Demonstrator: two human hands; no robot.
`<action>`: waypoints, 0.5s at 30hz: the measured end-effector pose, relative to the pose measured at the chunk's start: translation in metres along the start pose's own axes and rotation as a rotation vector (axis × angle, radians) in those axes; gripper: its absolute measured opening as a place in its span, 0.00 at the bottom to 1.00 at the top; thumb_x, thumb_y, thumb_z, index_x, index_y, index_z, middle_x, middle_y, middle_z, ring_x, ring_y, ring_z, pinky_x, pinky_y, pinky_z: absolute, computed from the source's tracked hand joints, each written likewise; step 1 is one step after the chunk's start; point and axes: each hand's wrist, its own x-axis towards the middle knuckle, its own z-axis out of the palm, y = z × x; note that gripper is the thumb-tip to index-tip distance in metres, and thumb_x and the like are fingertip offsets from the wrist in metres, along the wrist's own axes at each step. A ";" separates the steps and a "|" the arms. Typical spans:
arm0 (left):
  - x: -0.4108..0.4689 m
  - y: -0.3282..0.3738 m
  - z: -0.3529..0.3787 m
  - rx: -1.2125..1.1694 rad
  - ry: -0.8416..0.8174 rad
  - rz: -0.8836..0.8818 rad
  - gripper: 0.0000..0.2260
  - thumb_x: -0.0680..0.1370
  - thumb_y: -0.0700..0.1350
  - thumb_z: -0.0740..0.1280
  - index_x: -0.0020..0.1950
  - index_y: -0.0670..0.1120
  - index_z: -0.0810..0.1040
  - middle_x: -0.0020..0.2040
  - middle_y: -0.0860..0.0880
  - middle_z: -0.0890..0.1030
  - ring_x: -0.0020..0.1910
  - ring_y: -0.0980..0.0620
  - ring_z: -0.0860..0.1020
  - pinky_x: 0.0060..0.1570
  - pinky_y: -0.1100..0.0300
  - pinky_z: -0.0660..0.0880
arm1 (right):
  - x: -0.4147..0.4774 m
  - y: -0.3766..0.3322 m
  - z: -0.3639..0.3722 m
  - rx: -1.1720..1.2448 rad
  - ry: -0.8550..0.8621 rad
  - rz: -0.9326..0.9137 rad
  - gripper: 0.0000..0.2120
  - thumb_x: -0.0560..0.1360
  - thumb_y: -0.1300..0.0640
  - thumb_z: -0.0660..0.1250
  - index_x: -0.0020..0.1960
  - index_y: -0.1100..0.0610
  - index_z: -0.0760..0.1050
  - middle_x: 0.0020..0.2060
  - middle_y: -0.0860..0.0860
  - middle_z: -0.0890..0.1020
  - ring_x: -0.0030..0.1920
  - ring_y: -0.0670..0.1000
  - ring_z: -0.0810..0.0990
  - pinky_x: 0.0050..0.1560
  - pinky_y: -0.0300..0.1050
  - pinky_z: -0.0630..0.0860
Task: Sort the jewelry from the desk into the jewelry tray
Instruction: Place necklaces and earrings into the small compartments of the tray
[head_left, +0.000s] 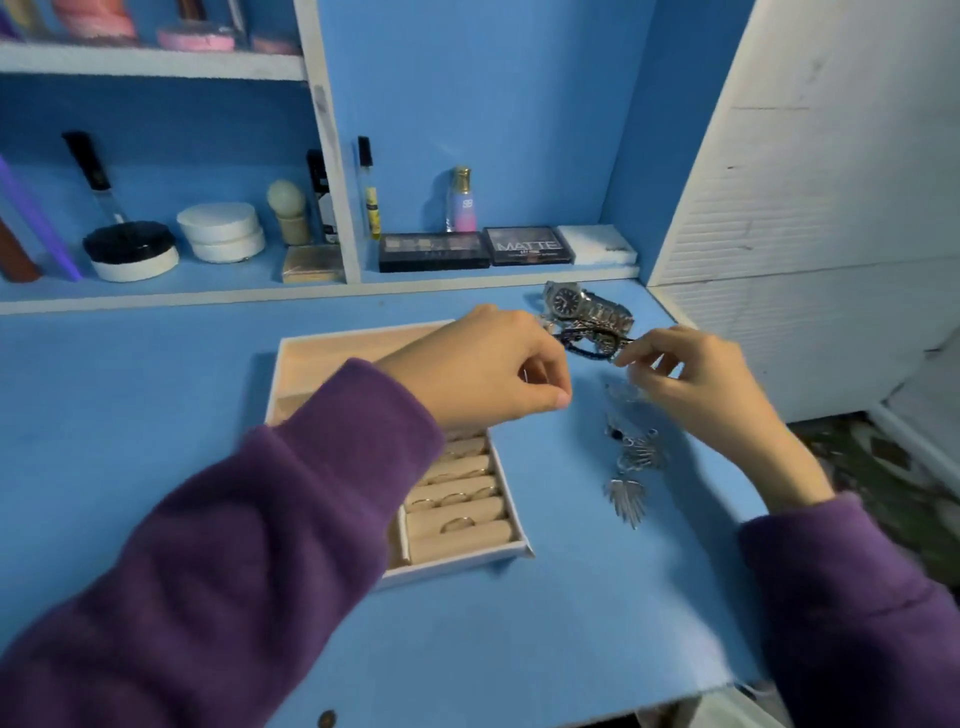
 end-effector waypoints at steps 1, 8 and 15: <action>0.008 0.001 0.005 -0.006 -0.003 0.002 0.04 0.73 0.51 0.68 0.43 0.54 0.81 0.42 0.54 0.83 0.42 0.58 0.78 0.50 0.56 0.74 | 0.000 0.006 -0.002 -0.029 -0.052 0.009 0.08 0.71 0.62 0.67 0.45 0.52 0.81 0.42 0.52 0.79 0.40 0.52 0.75 0.40 0.40 0.66; 0.041 0.004 0.035 -0.001 -0.046 0.011 0.05 0.74 0.43 0.68 0.47 0.49 0.82 0.38 0.53 0.79 0.38 0.56 0.75 0.47 0.62 0.72 | 0.002 0.023 0.000 -0.105 -0.144 -0.029 0.08 0.70 0.62 0.68 0.44 0.51 0.81 0.39 0.50 0.75 0.41 0.50 0.75 0.38 0.24 0.65; 0.052 0.008 0.053 0.027 -0.150 0.070 0.11 0.73 0.45 0.70 0.54 0.51 0.80 0.44 0.51 0.78 0.43 0.54 0.76 0.47 0.62 0.71 | 0.002 0.017 0.007 -0.106 -0.020 -0.068 0.04 0.70 0.65 0.67 0.42 0.59 0.80 0.35 0.52 0.77 0.38 0.52 0.75 0.37 0.35 0.65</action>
